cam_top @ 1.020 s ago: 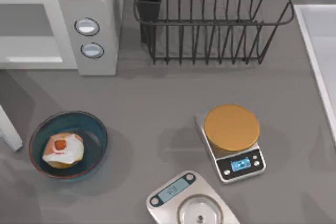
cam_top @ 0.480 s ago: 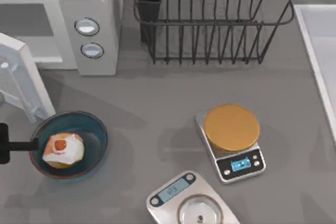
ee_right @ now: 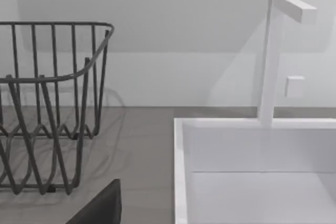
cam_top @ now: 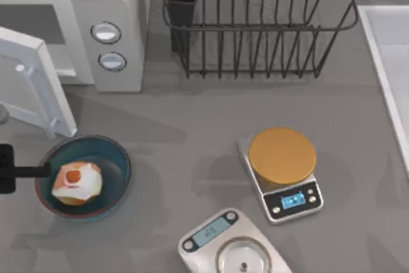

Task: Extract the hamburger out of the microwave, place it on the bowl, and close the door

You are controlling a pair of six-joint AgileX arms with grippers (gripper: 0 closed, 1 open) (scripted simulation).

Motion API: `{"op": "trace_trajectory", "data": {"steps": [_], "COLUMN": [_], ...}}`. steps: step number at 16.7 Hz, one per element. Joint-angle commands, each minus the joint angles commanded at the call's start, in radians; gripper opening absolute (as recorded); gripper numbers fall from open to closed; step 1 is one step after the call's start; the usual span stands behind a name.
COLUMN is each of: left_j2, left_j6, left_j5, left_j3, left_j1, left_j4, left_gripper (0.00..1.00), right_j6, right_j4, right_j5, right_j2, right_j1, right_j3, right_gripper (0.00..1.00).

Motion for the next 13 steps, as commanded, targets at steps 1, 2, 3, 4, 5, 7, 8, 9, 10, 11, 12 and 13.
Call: {"op": "trace_trajectory", "data": {"steps": [1, 2, 3, 4, 5, 7, 8, 9, 10, 11, 12, 13], "left_j2": [0.035, 0.080, 0.135, 0.196, 0.258, 0.366, 0.408, 0.440, 0.462, 0.474, 0.475, 0.475], "left_j6": [0.000, 0.000, 0.000, 0.000, -0.001, -0.001, -0.001, -0.001, -0.001, -0.001, -0.001, -0.001], "left_j5": [0.000, -0.001, -0.001, -0.001, -0.002, -0.003, -0.003, -0.004, -0.004, -0.004, -0.004, -0.004], "left_j3": [0.022, 0.049, 0.078, 0.109, 0.140, 0.199, 0.224, 0.245, 0.261, 0.269, 0.271, 0.271], "left_j1": [-0.001, -0.002, -0.003, -0.004, -0.005, -0.008, -0.009, -0.010, -0.010, -0.011, -0.011, -0.011], "left_j4": [0.015, 0.033, 0.054, 0.075, 0.098, 0.142, 0.161, 0.178, 0.190, 0.196, 0.197, 0.197], "left_gripper": [0.00, 0.00, 0.00, 0.00, 0.00, 0.00, 0.00, 0.00, 0.00, 0.00, 0.00, 0.00], "right_j6": [0.000, 0.000, 0.000, 0.000, 0.000, 0.000, 0.000, 0.000, 0.000, 0.000, 0.000, 0.000], "right_j4": [0.000, 0.000, 0.000, 0.000, 0.000, 0.000, 0.000, 0.000, 0.000, 0.000, 0.000, 0.000], "right_j5": [0.000, 0.000, 0.000, 0.000, 0.000, 0.000, 0.000, 0.000, 0.000, 0.000, 0.000, 0.000], "right_j2": [0.000, 0.000, 0.000, 0.000, 0.000, 0.000, 0.000, 0.000, 0.000, 0.000, 0.000, 0.000], "right_j1": [0.000, 0.000, 0.000, 0.000, 0.000, 0.000, 0.000, 0.000, 0.000, 0.000, 0.000, 0.000], "right_j3": [0.000, 0.000, 0.000, 0.000, 0.000, 0.000, 0.000, 0.000, 0.000, 0.000, 0.000, 0.000], "right_gripper": [1.00, 1.00, 1.00, 1.00, 1.00, 1.00, 1.00, 1.00, 1.00, 1.00, 1.00, 1.00]}}
